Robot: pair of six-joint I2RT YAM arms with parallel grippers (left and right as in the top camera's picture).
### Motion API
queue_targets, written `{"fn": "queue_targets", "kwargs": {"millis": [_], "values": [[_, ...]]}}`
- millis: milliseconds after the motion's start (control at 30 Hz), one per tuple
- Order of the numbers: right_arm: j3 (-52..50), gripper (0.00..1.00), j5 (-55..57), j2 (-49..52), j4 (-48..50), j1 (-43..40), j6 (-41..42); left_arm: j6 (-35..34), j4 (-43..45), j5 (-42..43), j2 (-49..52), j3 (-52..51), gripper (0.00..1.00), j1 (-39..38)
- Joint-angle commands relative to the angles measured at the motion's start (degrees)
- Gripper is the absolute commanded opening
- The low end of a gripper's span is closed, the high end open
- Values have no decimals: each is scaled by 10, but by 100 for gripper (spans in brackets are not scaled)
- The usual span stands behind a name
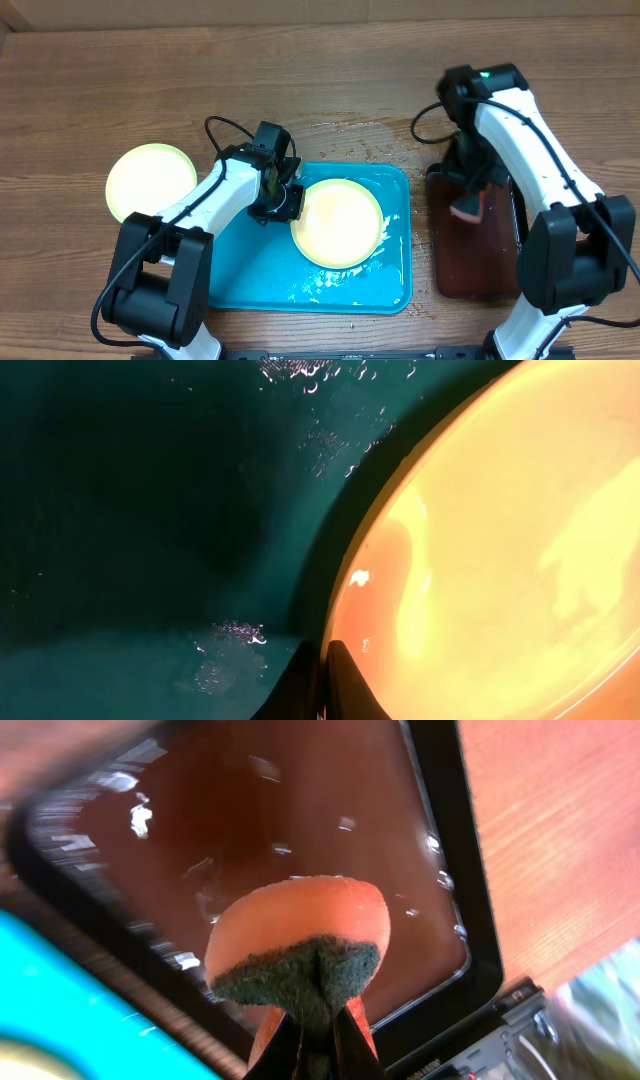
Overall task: Clean dirty plates on tray and stack at the side
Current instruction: 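Carry the sponge right and release it onto the black tray, then raise the right arm away and lift the yellow plate with the left gripper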
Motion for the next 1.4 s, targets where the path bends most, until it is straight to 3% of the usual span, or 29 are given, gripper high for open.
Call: {"fn": "queue_targets", "kwargs": {"millis": [0,200,233,267,300,333,533,733,1133,1167,1233,1267,1333,1367], "values": [[-60,4,7,-17,17,-24,7,5,-3,-8,9,-5,4,5],[-148,4,-19,-17,93,-37,-3,5,-3,-8,9,-5,4,5],[-152,7,-30,-17,103,-37,-9,5,-3,-8,9,-5,4,5],[-157,30,-44,-17,114,-37,-16,5,-3,-8,9,-5,4,5],[-159,67,-52,-17,120,-37,-20,5,-3,-8,9,-5,4,5],[-159,83,-54,-17,125,-37,-21,5,-3,-8,9,-5,4,5],[-131,88,-52,-17,128,-37,-39,5,-2,-8,9,-5,4,3],[-22,91,-50,-25,78,-37,-54,5,6,-2,9,-5,4,3],[396,96,-98,-30,-62,-37,-116,23,21,35,9,-5,4,3],[426,96,-115,-30,-65,-37,-131,30,21,35,9,-5,7,4],[465,96,-149,-36,-65,-37,-143,31,21,35,9,-5,34,5],[482,96,-163,-39,-65,-37,-143,31,20,35,9,-5,40,5],[506,97,-182,-45,-65,-37,-144,31,18,35,9,-5,39,5],[517,97,-193,-49,-64,-37,-144,31,17,35,9,-5,49,5]]}}
